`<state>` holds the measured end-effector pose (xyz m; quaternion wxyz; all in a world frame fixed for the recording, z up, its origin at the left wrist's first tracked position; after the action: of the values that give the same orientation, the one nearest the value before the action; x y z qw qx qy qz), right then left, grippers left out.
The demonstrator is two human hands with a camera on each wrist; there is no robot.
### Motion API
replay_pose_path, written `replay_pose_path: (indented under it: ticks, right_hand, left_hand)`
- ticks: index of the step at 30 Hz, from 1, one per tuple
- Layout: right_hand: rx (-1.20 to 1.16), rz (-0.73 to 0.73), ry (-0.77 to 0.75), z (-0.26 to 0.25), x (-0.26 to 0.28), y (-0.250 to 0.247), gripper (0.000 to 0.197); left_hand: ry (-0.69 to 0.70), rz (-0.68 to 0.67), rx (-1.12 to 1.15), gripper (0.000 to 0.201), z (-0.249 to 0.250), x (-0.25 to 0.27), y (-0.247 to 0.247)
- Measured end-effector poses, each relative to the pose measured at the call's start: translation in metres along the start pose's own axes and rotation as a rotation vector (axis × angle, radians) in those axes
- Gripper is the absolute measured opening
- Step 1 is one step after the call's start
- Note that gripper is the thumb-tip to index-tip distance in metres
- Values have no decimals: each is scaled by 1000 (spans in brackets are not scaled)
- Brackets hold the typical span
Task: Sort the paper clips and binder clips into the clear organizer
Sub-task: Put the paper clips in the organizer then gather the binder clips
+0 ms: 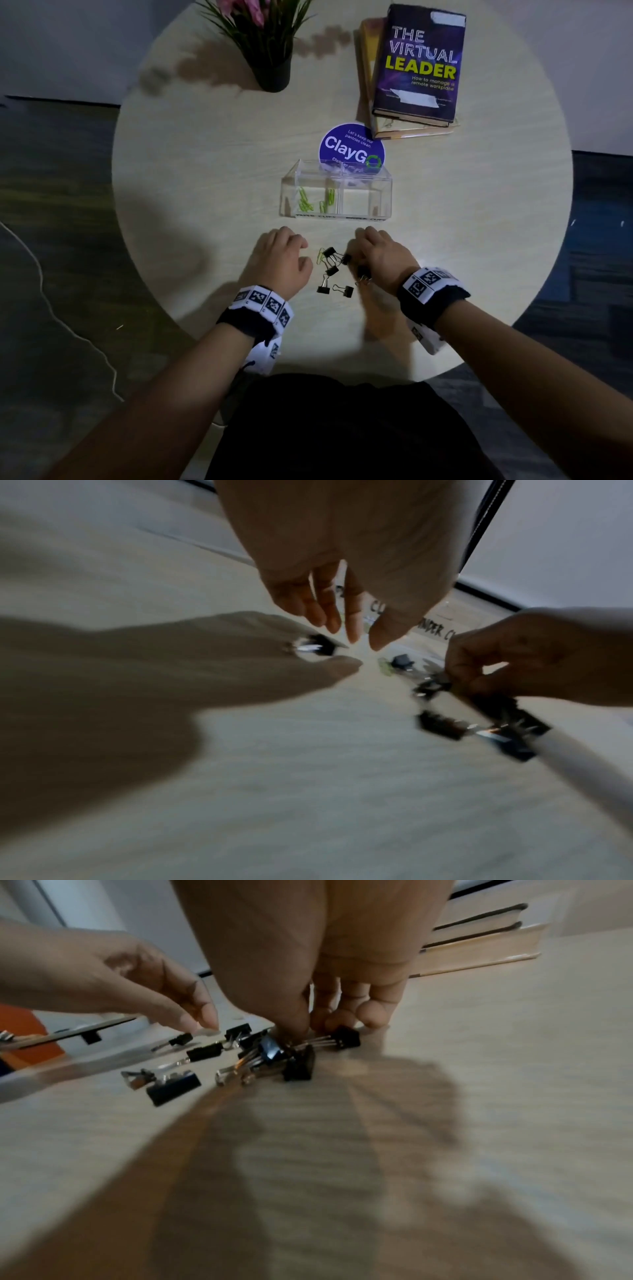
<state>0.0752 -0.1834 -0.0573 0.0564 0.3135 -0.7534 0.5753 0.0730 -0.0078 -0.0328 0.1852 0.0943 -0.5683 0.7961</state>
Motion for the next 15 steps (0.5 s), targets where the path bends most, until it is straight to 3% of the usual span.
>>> replay_pose_path:
  ticks: [3, 6, 8, 11, 15]
  right_hand:
    - [-113, 38, 81, 10, 1, -1, 42]
    - [-331, 140, 146, 20, 8, -11, 14]
    - [-454, 231, 172, 23, 14, -25, 11]
    - [-563, 358, 200, 20, 17, -55, 13]
    - [-543, 451, 108, -14, -9, -100, 11]
  left_hand:
    - [-120, -12, 68, 23, 15, -8, 7]
    - [-211, -49, 94, 7, 26, -12, 16]
    - [-241, -72, 92, 3, 29, -11, 21]
    - [-195, -76, 64, 5, 33, -11, 23]
    - [-125, -74, 96, 6, 25, -9, 0]
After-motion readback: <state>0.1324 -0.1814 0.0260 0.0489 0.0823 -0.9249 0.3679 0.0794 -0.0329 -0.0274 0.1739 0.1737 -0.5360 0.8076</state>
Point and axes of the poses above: each hand's wrist, its own x-axis away from the middle knuckle, its own y-axis out of the palm, z = x × y, the point moved 6 cm from there along -x, towards the middle knuckle, and after that the axes turned 1 degree about -z, right-handed, at the moved point
